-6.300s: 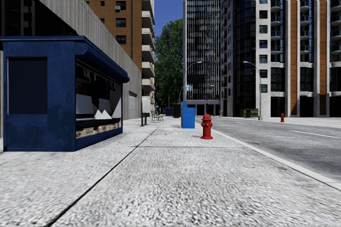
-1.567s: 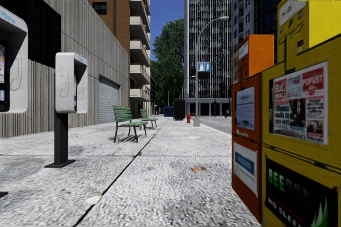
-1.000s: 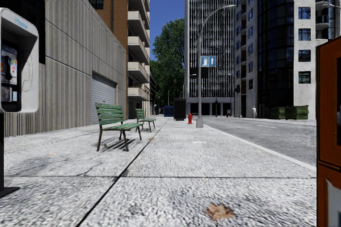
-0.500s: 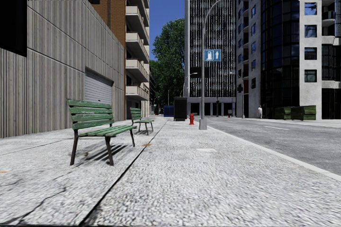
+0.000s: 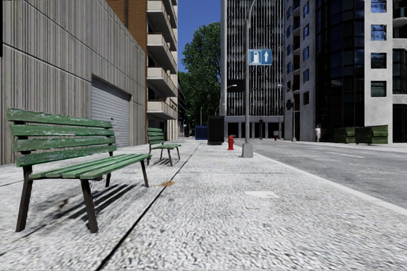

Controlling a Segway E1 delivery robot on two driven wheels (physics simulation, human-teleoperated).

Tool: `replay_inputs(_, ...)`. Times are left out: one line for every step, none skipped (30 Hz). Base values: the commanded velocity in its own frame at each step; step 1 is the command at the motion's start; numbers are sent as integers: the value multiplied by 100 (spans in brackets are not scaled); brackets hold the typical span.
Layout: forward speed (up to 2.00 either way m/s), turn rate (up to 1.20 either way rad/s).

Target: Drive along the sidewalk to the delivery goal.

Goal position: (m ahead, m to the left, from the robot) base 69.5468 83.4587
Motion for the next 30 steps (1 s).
replay_inputs(200, 0)
replay_inputs(200, 0)
replay_inputs(200, 0)
replay_inputs(200, 0)
replay_inputs(200, 0)
replay_inputs(200, 0)
replay_inputs(200, 0)
replay_inputs(200, 0)
replay_inputs(200, 0)
replay_inputs(200, 0)
replay_inputs(200, 0)
replay_inputs(200, 0)
replay_inputs(200, 0)
replay_inputs(200, 0)
replay_inputs(200, 0)
replay_inputs(200, 0)
replay_inputs(200, 0)
replay_inputs(200, 0)
replay_inputs(200, 0)
replay_inputs(200, 0)
replay_inputs(200, 0)
replay_inputs(200, 0)
replay_inputs(200, 0)
replay_inputs(200, 0)
replay_inputs(200, 0)
replay_inputs(200, 0)
replay_inputs(200, 0)
replay_inputs(200, 0)
replay_inputs(200, 0)
replay_inputs(200, 0)
